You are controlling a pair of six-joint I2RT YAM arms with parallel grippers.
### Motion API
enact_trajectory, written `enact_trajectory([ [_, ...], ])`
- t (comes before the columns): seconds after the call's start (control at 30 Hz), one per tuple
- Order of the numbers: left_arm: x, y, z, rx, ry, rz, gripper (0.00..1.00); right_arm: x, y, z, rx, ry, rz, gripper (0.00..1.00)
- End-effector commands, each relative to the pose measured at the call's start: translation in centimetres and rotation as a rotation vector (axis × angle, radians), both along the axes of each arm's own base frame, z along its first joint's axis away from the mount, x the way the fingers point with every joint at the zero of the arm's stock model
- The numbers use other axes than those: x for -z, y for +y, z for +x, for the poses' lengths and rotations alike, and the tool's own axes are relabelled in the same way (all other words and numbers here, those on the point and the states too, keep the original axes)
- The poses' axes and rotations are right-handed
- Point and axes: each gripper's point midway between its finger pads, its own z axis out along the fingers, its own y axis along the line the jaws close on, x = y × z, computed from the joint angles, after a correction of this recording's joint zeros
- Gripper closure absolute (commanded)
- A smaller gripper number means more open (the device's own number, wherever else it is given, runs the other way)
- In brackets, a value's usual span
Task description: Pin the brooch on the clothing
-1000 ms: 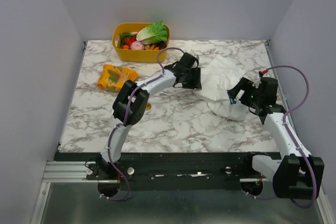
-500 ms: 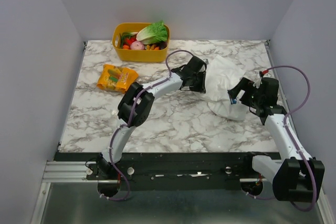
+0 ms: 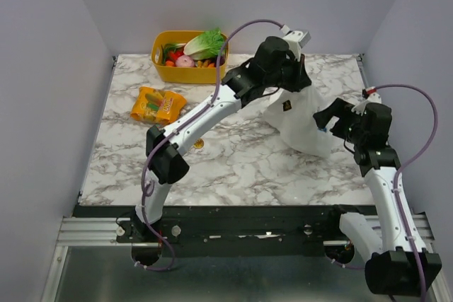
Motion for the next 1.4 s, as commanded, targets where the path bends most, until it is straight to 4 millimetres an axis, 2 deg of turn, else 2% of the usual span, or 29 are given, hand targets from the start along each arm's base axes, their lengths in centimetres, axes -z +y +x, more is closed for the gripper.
enact_trajectory([
  [0.0, -11.7, 2.1, -2.5, -0.017, -0.221, -0.121, 1.00, -4.4, -0.7, -1.1, 0.018, -0.103, -0.051, 0.00],
  [0.13, -17.2, 2.8, -4.1, -0.013, -0.330, -0.212, 1.00, -6.4, -0.9, -2.0, 0.029, -0.163, -0.072, 0.00],
  [0.2, -19.8, 2.7, -6.0, 0.020, -0.369, -0.258, 1.00, -7.6, -1.0, -2.5, 0.033, -0.184, -0.080, 0.00],
  [0.33, -22.7, 2.7, -9.1, 0.075, -0.418, -0.313, 1.00, -9.5, -1.6, -3.4, 0.070, -0.239, -0.100, 0.00],
  [0.53, -26.4, 3.8, -12.6, 0.178, -0.453, -0.405, 1.00, -10.5, -1.8, -3.7, 0.081, -0.259, -0.106, 0.00],
  [0.63, -28.6, 5.5, -14.9, 0.236, -0.499, -0.435, 1.00, -10.6, -1.9, -3.7, 0.083, -0.262, -0.110, 0.00],
  [0.73, -28.4, 6.2, -16.9, 0.303, -0.525, -0.414, 1.00, -10.6, -1.9, -3.7, 0.081, -0.264, -0.114, 0.00],
  [0.77, -29.0, 7.1, -18.4, 0.327, -0.541, -0.418, 1.00, -10.6, -1.8, -3.7, 0.080, -0.262, -0.114, 0.00],
  [0.87, -29.7, 8.6, -21.2, 0.402, -0.564, -0.421, 1.00, -10.7, -1.7, -3.7, 0.075, -0.264, -0.110, 0.00],
  [0.93, -29.9, 9.1, -22.2, 0.422, -0.563, -0.428, 1.00, -10.7, -1.7, -3.8, 0.077, -0.267, -0.108, 0.00],
  [0.97, -30.8, 10.0, -22.7, 0.419, -0.582, -0.448, 1.00, -10.7, -1.8, -3.7, 0.078, -0.264, -0.108, 0.00],
  [1.07, -30.4, 10.3, -21.9, 0.375, -0.595, -0.421, 1.00, -10.5, -1.9, -3.6, 0.087, -0.261, -0.108, 0.00],
  [1.17, -30.7, 10.6, -19.7, 0.311, -0.597, -0.428, 1.00, -10.1, -2.0, -3.4, 0.090, -0.255, -0.107, 0.00],
  [1.2, -30.8, 10.5, -19.8, 0.345, -0.565, -0.454, 1.00, -10.0, -2.0, -3.4, 0.090, -0.253, -0.107, 0.00],
  [1.23, -31.0, 11.1, -18.2, 0.323, -0.565, -0.457, 1.00, -9.9, -2.0, -3.3, 0.093, -0.256, -0.108, 0.00],
  [1.27, -30.3, 10.3, -16.6, 0.315, -0.536, -0.456, 1.00, -9.6, -2.1, -3.2, 0.093, -0.249, -0.110, 0.00],
  [1.3, -30.4, 10.5, -15.6, 0.302, -0.531, -0.461, 1.00, -9.3, -2.1, -3.1, 0.094, -0.244, -0.109, 0.00],
  [1.33, -29.8, 10.2, -14.5, 0.299, -0.497, -0.458, 1.00, -9.2, -2.0, -3.0, 0.085, -0.246, -0.109, 0.00],
  [1.37, -28.0, 9.5, -11.5, 0.269, -0.467, -0.427, 1.00, -8.9, -1.9, -2.9, 0.083, -0.240, -0.106, 0.00],
])
